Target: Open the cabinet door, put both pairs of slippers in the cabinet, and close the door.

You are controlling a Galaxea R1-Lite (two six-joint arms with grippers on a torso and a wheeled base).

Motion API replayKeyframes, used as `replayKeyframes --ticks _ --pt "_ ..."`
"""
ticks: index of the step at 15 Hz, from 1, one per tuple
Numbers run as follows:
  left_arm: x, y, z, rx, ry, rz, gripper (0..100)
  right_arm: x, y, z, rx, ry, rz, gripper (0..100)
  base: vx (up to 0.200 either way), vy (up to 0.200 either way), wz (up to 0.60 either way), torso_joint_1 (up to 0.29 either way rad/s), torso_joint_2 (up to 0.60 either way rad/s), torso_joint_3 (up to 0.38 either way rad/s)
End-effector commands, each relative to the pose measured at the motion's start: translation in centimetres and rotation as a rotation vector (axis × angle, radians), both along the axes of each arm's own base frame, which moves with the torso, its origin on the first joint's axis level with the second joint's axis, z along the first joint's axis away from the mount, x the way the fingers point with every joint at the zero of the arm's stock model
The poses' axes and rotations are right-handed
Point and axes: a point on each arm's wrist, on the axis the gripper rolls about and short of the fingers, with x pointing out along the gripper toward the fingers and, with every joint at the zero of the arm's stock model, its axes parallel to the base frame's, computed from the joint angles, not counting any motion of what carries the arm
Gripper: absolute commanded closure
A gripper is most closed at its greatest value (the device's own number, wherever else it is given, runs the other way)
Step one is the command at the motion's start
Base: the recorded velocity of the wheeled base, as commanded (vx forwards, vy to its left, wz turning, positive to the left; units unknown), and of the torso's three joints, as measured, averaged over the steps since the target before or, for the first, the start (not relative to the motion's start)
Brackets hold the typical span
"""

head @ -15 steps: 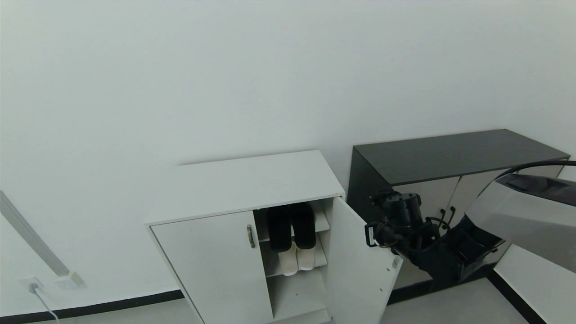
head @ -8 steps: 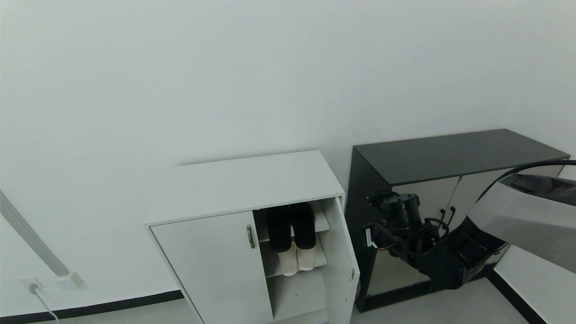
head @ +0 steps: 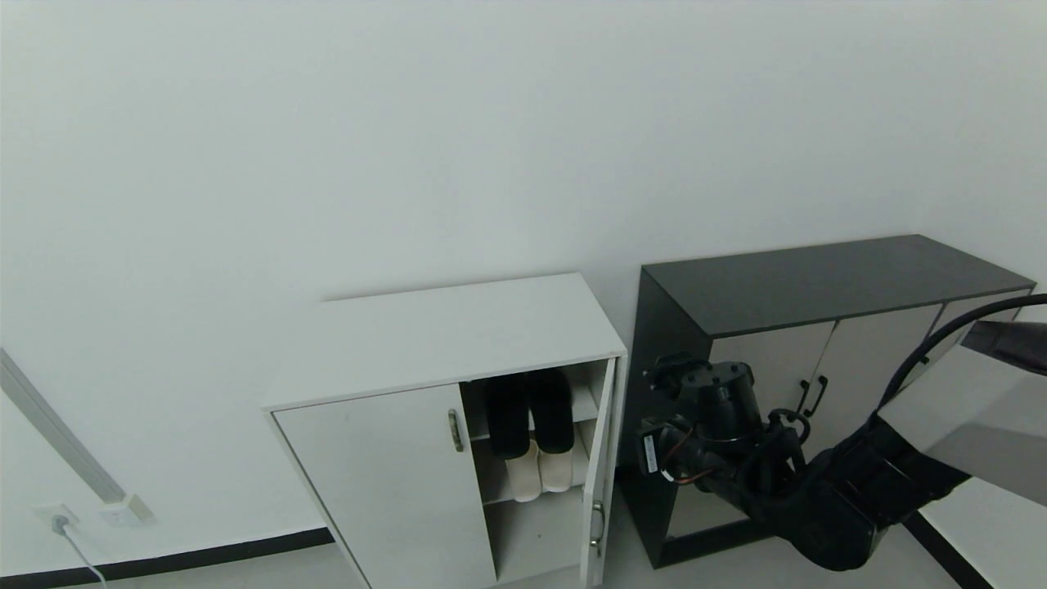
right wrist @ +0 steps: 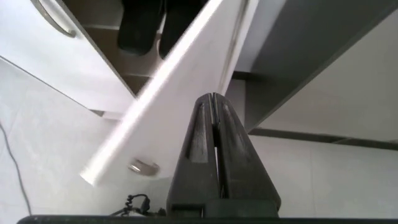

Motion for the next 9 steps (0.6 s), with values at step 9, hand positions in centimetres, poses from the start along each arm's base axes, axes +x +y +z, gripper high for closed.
replayKeyframes --ticks 9 --pt "0.01 0.00 0.00 0.000 0.001 0.001 100 -1.36 -0.03 -0.34 -0.002 0.008 0.068 100 0.000 0.000 0.27 0.002 0.00 0.002"
